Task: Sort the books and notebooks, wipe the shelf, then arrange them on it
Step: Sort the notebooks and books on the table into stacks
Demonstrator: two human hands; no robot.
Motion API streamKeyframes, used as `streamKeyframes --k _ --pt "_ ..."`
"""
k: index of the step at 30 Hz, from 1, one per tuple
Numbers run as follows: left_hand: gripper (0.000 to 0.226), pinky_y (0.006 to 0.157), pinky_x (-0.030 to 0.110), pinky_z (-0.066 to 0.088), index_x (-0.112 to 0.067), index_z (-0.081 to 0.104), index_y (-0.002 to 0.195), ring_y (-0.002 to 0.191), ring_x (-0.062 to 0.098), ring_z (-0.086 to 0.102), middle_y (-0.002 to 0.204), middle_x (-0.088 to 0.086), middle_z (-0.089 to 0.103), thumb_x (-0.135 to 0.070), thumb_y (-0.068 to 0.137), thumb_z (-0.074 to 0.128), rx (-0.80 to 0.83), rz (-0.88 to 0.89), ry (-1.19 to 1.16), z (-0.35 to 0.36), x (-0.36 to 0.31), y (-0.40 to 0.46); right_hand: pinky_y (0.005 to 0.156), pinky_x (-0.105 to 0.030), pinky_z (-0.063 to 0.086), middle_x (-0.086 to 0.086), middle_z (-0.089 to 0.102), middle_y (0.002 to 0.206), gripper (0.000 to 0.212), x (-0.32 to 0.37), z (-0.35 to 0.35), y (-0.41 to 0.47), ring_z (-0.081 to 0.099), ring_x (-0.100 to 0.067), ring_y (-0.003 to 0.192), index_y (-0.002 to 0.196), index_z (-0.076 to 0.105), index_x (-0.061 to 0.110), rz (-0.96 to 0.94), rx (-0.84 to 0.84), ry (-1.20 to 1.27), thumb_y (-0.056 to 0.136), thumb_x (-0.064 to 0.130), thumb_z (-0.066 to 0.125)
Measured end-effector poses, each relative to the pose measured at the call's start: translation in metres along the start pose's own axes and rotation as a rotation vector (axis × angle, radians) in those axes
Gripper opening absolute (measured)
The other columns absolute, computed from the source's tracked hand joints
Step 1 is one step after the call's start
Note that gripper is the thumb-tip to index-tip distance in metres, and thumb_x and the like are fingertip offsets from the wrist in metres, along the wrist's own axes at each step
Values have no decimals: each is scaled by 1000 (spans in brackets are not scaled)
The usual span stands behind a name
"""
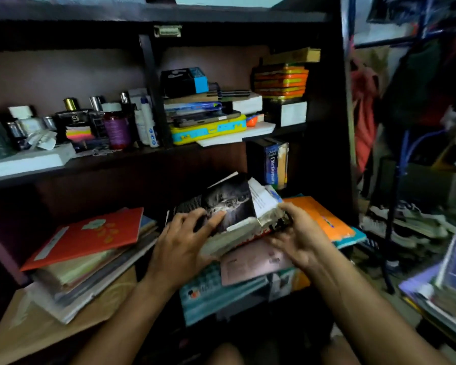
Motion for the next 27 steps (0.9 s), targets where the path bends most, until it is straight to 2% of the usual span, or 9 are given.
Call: streamKeyframes --k 4,8,10,14,17,20,23,25,27 --pt "95 87 46 55 -32 38 152 108 31 51 136 7 54 -55 72 83 20 -118 -64 -8 -6 -5 102 -40 49 -1 64 118 45 7 1 -51 62 -14 105 132 49 21 -308 -4 -280 93 20 70" --pt "81 91 43 52 -29 41 154 108 30 53 138 2 57 -50 84 75 4 -158 -118 -20 -6 -13 105 -45 50 0 55 130 54 1 1 -97 59 -16 116 138 46 27 -294 208 -502 92 27 73" --pt "81 84 41 56 -31 46 149 102 28 56 133 -3 63 -42 78 82 -62 -179 -124 -35 -6 -14 107 -44 48 -1 53 129 54 -3 -2 -110 57 -15 116 138 45 28 -309 225 -606 92 30 73" --pt "80 61 40 56 -24 60 135 86 32 65 98 6 71 -27 63 94 -170 -285 -97 -74 -9 -12 104 -42 46 5 51 126 54 -17 -4 -122 55 -15 111 136 40 32 -325 225 -854 92 34 72" --pt "76 59 41 55 -21 59 133 86 34 66 94 10 70 -25 65 92 -273 -327 -85 -109 -19 -10 107 -42 45 10 53 121 58 -27 0 -126 53 -15 114 138 38 30 -322 268 -831 92 38 72" --pt "75 58 41 54 -19 57 131 82 38 66 92 15 66 -22 66 92 -402 -361 -92 -139 -34 -7 106 -40 46 -1 50 136 64 -23 13 -124 52 -17 120 142 36 32 -325 295 -750 90 45 73" --pt "73 67 45 53 -22 50 136 90 42 65 103 19 66 -30 74 87 -420 -481 -216 -161 -59 2 101 -38 44 2 41 138 78 -9 28 -122 46 -17 124 149 31 31 -359 313 -662 87 54 73" --pt "75 77 44 54 -28 42 137 99 38 67 116 15 68 -33 77 86 -475 -580 -416 -168 -73 10 100 -35 42 6 39 140 91 6 31 -122 44 -14 125 152 27 30 -414 275 -592 81 65 72" --pt "80 88 40 55 -34 35 139 107 24 69 127 2 67 -27 78 86 -571 -616 -855 -172 -87 24 95 -31 47 5 47 144 98 28 22 -125 53 -12 123 150 31 27 -449 209 -520 74 73 73"
Point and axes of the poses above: each hand's wrist, its own y-axis towards the middle knuckle, its own z-axis out of the palm, x = y × z, the point moved 2 cm from there along y, towards the middle knuckle
